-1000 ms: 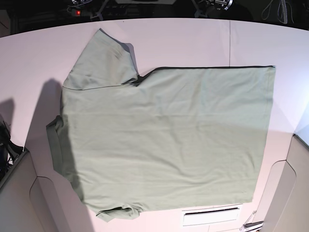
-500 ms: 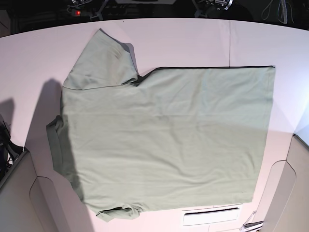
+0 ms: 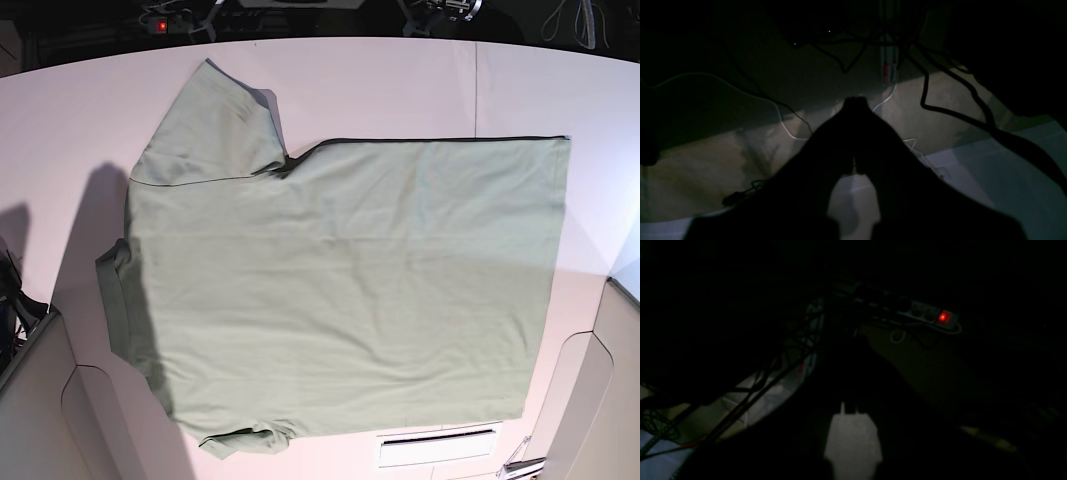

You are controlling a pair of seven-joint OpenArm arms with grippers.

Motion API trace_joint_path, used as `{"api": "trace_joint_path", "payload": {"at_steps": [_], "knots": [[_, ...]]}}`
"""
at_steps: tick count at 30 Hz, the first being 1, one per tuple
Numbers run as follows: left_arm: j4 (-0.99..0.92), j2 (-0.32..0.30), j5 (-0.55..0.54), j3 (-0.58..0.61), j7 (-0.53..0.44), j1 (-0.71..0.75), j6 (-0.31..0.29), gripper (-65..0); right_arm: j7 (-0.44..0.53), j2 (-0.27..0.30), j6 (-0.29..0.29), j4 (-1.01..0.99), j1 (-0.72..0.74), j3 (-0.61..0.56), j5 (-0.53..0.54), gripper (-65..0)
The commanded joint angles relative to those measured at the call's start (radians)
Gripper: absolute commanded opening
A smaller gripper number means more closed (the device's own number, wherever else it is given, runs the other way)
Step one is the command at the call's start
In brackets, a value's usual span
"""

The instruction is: Fold the T-shirt properly

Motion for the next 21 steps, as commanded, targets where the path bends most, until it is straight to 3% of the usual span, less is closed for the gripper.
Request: {"api": "trace_joint_path", "payload": {"at_steps": [1,8,15,21], "knots": [[0.006,-0.003,0.0,0.001,0.004,0.003,-0.006,-65.0,0.009,0.006,0.004,0.006,-0.009,0.0,0.001,-65.0],[0.033,-0.024,-0.085,0.001,0.0,0.042,-0.007,-65.0,0.01,0.045,0.005,0.067,-0.085,0.0,0.001,-65.0],[0.212,-0.102,-0.152,0.001,0.018,0.181,-0.012,-65.0,0.009,0.144,0.006,0.252,-0.218,0.0,0.044,-65.0],[0.453,-0.221,-0.315,0.001,0.074,0.37,-0.13,-65.0,-0.009,0.26,0.108,0.46,-0.369,0.0,0.174,-65.0]]}}
